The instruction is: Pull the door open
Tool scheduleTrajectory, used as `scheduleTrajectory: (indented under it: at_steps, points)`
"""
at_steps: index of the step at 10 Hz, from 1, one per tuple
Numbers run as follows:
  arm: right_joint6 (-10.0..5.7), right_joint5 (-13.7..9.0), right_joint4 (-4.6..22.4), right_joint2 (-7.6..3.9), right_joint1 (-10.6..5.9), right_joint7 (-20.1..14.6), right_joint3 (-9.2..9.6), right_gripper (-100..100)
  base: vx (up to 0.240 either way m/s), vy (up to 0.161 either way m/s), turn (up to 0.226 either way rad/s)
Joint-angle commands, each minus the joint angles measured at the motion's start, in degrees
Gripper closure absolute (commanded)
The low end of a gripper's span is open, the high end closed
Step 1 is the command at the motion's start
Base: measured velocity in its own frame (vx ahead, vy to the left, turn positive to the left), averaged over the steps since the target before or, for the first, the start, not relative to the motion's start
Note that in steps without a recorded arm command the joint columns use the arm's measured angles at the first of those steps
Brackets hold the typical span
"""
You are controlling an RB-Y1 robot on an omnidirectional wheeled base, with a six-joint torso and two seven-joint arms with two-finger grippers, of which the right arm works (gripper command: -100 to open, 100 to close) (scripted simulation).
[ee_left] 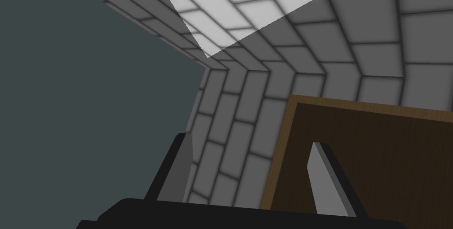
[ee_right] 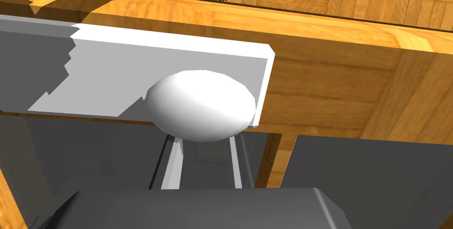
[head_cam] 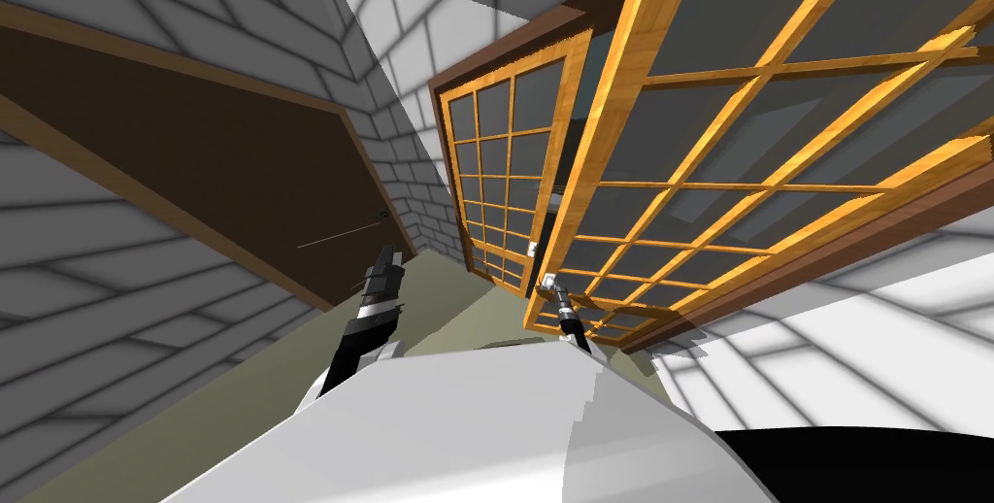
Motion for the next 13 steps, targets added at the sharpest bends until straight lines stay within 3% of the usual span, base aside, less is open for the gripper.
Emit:
scheduleTrajectory:
  at_steps: [1, 10, 11, 13]
  points:
    - [-1.46, 0.1, 2.0, 0.25, -1.52, -1.2, 0.72, 100, -0.013, -0.001, -0.005]
    - [-1.37, -4.9, 2.1, -0.46, -1.53, -15.2, 3.44, 100, -0.028, -0.012, 0.048]
    - [-0.98, -4.6, 3.8, -1.04, -1.57, -16.4, 2.72, -100, -0.031, -0.015, -0.025]
    - [-0.9, -4.5, 3.8, -0.85, -1.71, -18.4, 2.71, -100, -0.021, -0.003, -0.041]
